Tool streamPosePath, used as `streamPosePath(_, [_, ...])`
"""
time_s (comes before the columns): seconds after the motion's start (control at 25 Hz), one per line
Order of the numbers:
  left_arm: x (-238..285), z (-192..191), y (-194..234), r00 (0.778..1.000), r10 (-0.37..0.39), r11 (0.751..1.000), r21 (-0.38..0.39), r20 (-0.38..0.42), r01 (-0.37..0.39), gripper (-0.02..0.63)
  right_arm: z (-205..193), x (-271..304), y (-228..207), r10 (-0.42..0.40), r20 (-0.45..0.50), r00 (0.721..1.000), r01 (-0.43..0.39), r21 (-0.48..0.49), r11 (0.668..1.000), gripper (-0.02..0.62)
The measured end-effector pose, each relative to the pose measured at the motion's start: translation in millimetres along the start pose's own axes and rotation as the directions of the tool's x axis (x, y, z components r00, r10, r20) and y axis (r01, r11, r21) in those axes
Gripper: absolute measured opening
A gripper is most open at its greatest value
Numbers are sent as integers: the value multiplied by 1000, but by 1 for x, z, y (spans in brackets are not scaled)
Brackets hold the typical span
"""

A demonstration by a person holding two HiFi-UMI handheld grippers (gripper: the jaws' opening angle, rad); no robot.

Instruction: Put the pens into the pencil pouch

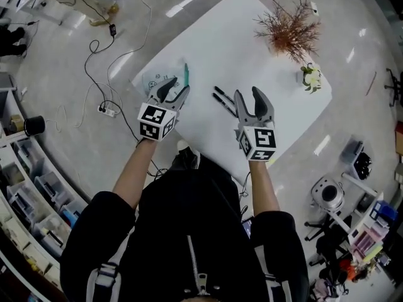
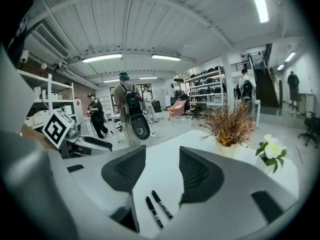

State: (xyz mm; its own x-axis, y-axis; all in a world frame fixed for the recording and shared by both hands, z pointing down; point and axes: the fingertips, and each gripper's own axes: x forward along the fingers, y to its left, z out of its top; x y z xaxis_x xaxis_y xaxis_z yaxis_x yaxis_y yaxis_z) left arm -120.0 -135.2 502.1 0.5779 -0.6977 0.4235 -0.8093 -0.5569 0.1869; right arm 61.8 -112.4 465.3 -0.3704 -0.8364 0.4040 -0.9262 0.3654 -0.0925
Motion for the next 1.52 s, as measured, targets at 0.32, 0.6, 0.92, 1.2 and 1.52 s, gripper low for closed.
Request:
streamPosePath(0.32, [30, -57, 4, 991, 3, 1000, -18, -132, -5, 187, -27, 8, -7, 2, -45, 999, 0, 24, 1000, 202])
streamPosePath(0.6, [51, -99, 9, 967, 29, 999, -6, -252, -32, 187, -43, 3, -19, -15, -78, 997, 18, 42, 999, 202])
streamPosePath(0.92, [62, -134, 16, 928, 88, 996, 37, -361, -81, 171, -60, -4, -26, -17, -116, 993, 23, 46, 999, 198])
streamPosePath(1.2, [58, -134, 21, 928, 122, 992, 25, -353, -121, 80, -72, -7, -24, 2, -142, 990, 6, 53, 999, 199])
streamPosePath(1.52, [46, -114, 21, 949, 126, 992, 9, -288, -129, 60, -87, -9, -21, 29, -172, 985, -24, 29, 999, 193])
